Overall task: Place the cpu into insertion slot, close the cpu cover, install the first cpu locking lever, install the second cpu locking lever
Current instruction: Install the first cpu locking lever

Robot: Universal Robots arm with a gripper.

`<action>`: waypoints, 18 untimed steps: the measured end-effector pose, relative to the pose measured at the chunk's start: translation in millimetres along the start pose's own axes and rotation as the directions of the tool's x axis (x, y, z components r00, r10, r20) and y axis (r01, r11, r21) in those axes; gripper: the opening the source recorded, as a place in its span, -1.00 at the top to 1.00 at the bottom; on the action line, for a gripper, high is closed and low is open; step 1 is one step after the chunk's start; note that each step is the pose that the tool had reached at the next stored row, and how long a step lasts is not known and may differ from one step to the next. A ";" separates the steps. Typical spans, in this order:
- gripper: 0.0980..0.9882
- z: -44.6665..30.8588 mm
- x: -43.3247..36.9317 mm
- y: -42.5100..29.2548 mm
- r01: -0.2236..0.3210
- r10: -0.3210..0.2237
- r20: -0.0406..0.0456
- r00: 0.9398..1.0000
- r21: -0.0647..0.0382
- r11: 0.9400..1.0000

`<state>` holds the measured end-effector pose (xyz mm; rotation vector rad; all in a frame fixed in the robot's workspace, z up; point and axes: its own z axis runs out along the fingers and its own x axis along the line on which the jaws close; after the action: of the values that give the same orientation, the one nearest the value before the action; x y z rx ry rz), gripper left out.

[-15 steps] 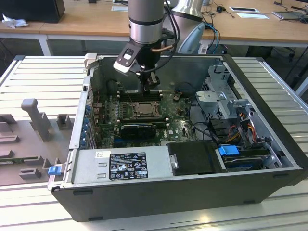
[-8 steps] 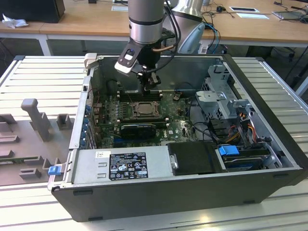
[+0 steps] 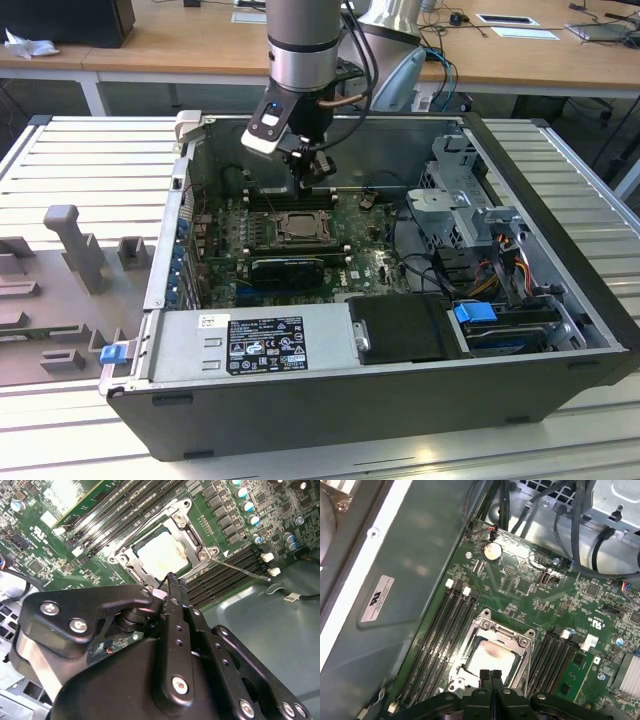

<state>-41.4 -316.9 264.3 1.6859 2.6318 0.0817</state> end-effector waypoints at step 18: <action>0.98 -0.2 -0.6 -3.7 0.212 -0.211 -0.011 0.977 0.002 0.977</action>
<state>-44.5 -319.0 264.3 1.3985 2.8014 0.0839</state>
